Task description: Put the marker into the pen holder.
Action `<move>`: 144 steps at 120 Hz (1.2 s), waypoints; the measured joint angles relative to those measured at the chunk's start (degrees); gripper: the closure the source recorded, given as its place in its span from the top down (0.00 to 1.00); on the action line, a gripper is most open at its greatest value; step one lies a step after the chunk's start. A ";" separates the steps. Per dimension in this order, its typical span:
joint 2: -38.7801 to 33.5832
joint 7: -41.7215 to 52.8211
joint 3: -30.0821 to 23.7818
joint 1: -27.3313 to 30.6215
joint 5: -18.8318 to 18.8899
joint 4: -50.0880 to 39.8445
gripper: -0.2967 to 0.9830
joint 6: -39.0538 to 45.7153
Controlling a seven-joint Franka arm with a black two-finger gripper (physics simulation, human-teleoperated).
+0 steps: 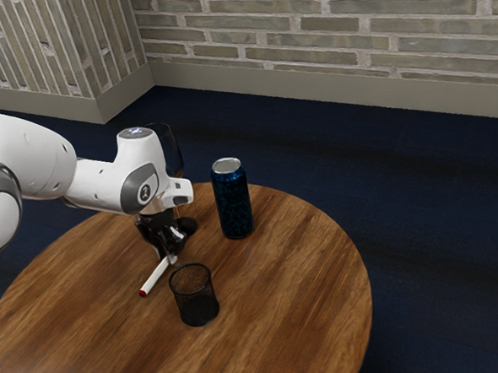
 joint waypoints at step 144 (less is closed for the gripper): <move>-43.56 -3.68 -17.02 -0.23 1.25 -28.84 0.16 13.78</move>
